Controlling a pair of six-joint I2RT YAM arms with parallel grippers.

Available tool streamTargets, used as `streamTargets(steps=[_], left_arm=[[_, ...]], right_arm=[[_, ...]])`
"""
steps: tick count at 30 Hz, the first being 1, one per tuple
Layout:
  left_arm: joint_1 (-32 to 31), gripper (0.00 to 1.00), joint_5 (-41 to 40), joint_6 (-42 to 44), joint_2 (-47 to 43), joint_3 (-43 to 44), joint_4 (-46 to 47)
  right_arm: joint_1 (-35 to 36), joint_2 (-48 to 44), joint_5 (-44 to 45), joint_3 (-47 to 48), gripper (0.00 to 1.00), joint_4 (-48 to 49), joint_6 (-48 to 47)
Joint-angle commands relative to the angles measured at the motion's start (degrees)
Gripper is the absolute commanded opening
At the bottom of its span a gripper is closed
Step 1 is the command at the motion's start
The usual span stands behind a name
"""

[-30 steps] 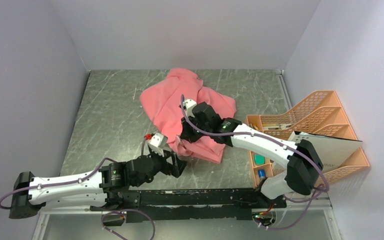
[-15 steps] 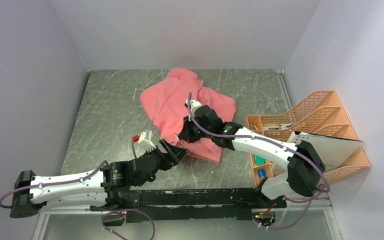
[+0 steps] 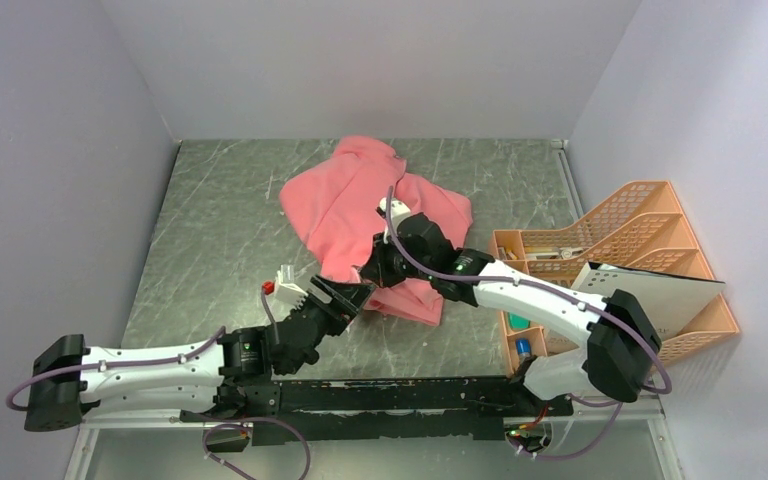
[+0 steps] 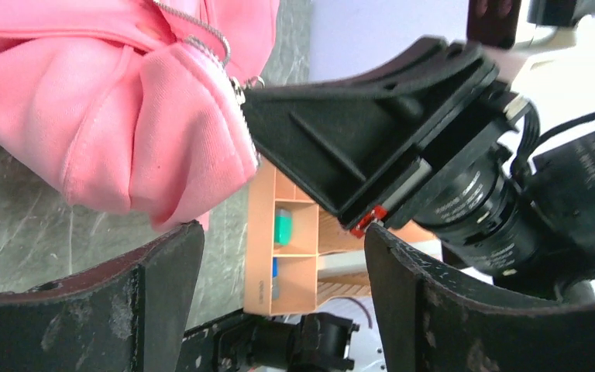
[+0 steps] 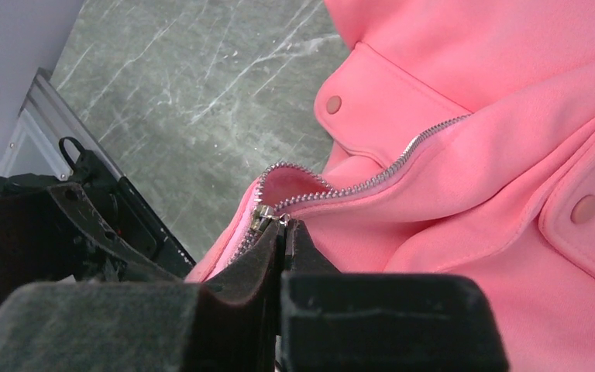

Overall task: Zip up the jacket
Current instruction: Zip the zipper on the jacket.

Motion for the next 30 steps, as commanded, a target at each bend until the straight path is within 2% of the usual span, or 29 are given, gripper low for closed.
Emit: streamTargets(steps=[1, 4, 11, 20, 23, 30], left_arm=[[-0.06, 0.79, -6.5, -4.28, -1.35, 0.02, 1.1], [0.15, 0.78, -6.33, -5.27, -0.45, -0.68, 2.55], [1.34, 0.65, -6.35, -6.28, 1.93, -1.19, 4.38], [3.44, 0.57, -4.91, -6.47, 2.94, -0.82, 3.25], [3.58, 0.5, -4.81, -6.75, 2.99, -1.05, 3.16], [4.04, 0.26, -4.45, -6.1, 3.59, -0.63, 3.02]], right_arm=[[-0.08, -3.32, -1.16, -0.65, 0.0, 3.07, 0.97], [-0.1, -4.12, -2.43, -1.69, 0.0, 3.22, 1.55], [-0.14, -7.56, -4.99, -4.58, 0.0, 3.17, 1.76], [-0.07, -11.54, -9.15, -7.57, 0.0, 4.42, 2.42], [-0.07, -11.68, -9.9, -7.44, 0.0, 3.81, 1.96], [-0.09, -11.99, -10.89, -8.04, 0.0, 3.4, 1.87]])
